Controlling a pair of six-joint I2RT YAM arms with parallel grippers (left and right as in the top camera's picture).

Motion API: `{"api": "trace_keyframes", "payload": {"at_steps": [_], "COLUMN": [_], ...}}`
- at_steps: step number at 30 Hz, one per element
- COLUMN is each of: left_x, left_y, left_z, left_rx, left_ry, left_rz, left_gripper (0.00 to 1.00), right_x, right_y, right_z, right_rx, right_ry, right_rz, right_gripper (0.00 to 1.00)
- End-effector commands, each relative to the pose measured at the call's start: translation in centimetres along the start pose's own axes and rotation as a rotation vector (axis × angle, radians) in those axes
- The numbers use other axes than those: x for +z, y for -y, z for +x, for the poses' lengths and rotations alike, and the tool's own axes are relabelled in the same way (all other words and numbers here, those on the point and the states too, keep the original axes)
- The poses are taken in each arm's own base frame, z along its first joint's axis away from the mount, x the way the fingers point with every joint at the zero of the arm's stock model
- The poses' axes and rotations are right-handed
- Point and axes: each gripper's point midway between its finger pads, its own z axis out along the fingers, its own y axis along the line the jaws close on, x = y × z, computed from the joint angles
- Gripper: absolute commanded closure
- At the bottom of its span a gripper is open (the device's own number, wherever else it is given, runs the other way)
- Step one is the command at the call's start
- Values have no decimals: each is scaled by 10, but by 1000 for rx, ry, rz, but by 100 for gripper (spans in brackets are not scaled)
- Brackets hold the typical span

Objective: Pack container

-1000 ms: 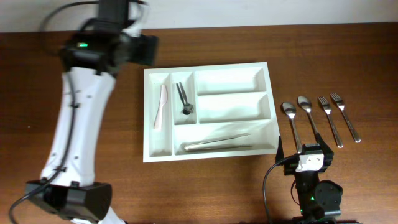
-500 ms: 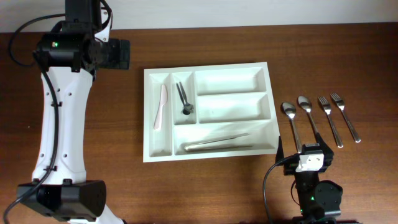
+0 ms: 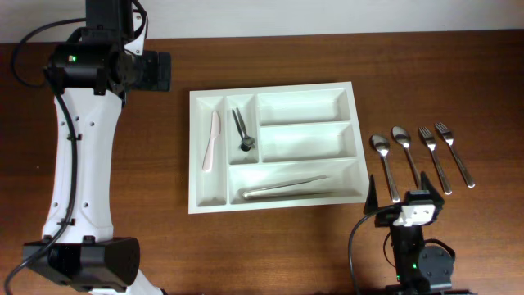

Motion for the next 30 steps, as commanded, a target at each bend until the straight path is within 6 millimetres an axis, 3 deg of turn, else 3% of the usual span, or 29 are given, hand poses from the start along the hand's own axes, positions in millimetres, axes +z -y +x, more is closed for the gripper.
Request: {"api": "trace_keyframes", "payload": {"at_steps": [1, 4, 9, 15, 18, 23, 26, 30], "left_x": [-5, -5, -5, -5, -5, -5, -5, -5], "left_y": [-3, -3, -3, -3, -3, -3, -3, -3], "left_z": [-2, -2, -2, -2, -2, -2, -2, -2], "left_rx": [-21, -21, -21, -21, -21, -21, -21, -21], "left_ry": [12, 12, 12, 12, 12, 12, 12, 12], "left_rz": [-8, -8, -8, -8, -8, -8, -8, -8], "left_gripper": [1, 1, 1, 1, 1, 1, 1, 1], "right_x": [-8, -16, -8, 17, 30, 53, 69, 81], "right_y": [24, 50, 58, 69, 69, 53, 38, 33], "right_z": [-45, -72, -120, -167, -177, -163, -136, -82], "right_rx": [76, 64, -77, -140, -174, -208, -209, -196], "right_ry": [102, 89, 19, -259, -422, -703, -859, -1090], "right_rz": [116, 243, 252, 240, 203, 70, -21, -77], "right_gripper": [1, 1, 1, 1, 1, 1, 1, 1]}}
